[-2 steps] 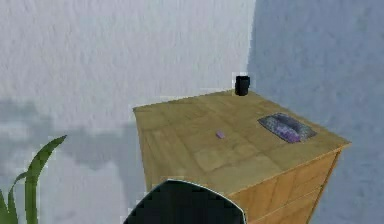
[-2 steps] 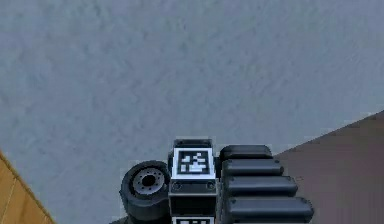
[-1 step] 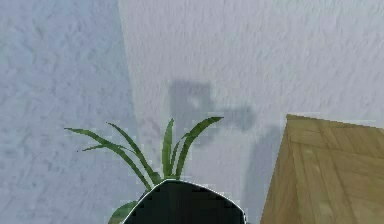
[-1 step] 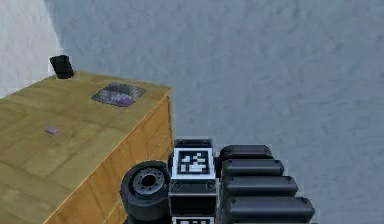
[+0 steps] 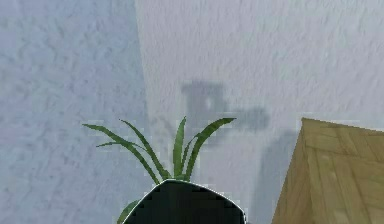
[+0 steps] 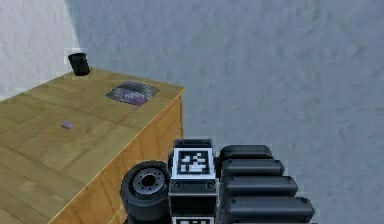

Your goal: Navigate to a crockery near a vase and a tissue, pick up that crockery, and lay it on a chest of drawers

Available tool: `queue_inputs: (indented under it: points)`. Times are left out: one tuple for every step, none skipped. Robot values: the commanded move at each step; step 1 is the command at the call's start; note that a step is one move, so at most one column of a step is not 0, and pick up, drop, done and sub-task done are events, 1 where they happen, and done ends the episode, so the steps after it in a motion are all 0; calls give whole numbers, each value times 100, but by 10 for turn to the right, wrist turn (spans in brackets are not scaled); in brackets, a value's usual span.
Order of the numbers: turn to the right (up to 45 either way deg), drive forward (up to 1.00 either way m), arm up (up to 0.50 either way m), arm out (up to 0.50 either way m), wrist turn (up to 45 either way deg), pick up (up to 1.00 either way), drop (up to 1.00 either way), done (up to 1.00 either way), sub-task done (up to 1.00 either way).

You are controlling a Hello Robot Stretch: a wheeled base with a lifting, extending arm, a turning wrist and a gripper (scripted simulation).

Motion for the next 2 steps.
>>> queue_inputs:
  points:
    - [0,0,0,48,0,0,0,0,0]
    - [0,0,0,0,390,0,0,0,0]
